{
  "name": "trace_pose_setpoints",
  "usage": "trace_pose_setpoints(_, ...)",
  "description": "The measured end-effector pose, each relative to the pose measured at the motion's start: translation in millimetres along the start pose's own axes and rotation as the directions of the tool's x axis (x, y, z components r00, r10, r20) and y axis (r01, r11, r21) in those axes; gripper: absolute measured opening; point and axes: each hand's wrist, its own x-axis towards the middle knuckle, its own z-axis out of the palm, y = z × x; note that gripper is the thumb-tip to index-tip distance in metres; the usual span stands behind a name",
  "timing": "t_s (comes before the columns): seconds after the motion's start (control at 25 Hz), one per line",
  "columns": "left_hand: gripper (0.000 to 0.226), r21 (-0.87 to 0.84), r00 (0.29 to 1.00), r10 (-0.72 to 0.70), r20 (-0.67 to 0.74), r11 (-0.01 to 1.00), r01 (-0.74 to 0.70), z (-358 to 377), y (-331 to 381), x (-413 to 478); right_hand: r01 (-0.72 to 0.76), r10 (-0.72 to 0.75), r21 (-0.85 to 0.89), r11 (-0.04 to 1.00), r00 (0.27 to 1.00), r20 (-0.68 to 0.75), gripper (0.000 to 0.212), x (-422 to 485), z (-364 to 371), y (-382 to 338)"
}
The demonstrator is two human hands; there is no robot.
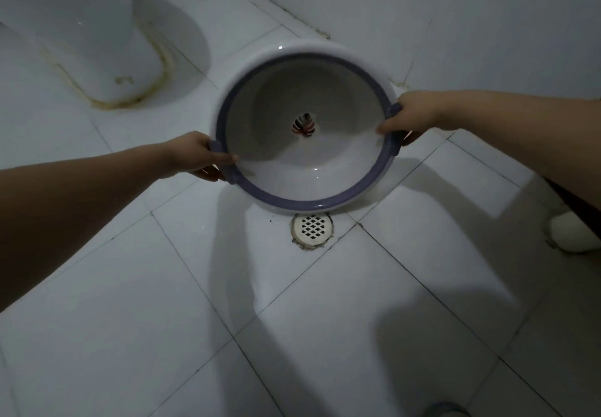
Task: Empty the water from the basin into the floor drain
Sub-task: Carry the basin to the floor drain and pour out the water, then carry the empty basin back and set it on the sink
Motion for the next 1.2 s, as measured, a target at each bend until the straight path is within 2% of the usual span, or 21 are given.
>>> trace_pose_setpoints(0.12,0.043,-0.115,0.996,-0.022,-0.086,0.993,0.012,-2,10,7,-0.040,0.049,0.128,0.991,0.997,-0.065,0.037,12,-2,-4)
trace_pose_setpoints(0.2,0.046,-0.110,0.987,-0.037,-0.154,0.994,0.020,4,13,12,-0.090,0.100,0.102,0.991,0.990,-0.104,0.043,18,6,-6)
trace_pose_setpoints(0.36,0.052,-0.108,0.967,-0.063,-0.246,0.993,0.037,24,13,27,-0.173,0.170,0.016,0.985,0.941,-0.293,0.054,35,26,-5)
trace_pose_setpoints(0.48,0.054,-0.081,0.958,-0.039,-0.283,0.997,0.016,29,15,40,-0.149,0.117,-0.039,0.988,0.893,-0.435,0.064,54,30,-3)
trace_pose_setpoints(0.56,0.055,-0.055,0.946,-0.019,-0.324,0.998,0.001,29,14,50,-0.117,0.094,-0.016,0.993,0.864,-0.495,0.064,63,31,-4)
trace_pose_setpoints(0.76,0.050,-0.112,0.916,-0.017,-0.400,0.993,-0.031,2,45,39,-0.027,0.133,0.193,0.981,0.817,-0.562,0.048,44,21,-28)
trace_pose_setpoints(0.84,0.047,-0.105,0.894,-0.035,-0.446,0.994,-0.014,-26,68,14,-0.010,0.169,0.266,0.964,0.796,-0.581,0.041,19,5,-54)
trace_pose_setpoints(1.08,0.045,-0.126,0.887,-0.041,-0.459,0.992,-0.019,-128,164,-106,0.016,0.173,0.292,0.956,0.774,-0.609,0.040,-88,-97,-161)
trace_pose_setpoints(1.2,0.041,-0.073,0.881,-0.013,-0.473,0.997,-0.024,-183,224,-167,0.030,0.158,0.277,0.960,0.761,-0.629,0.038,-151,-165,-218)
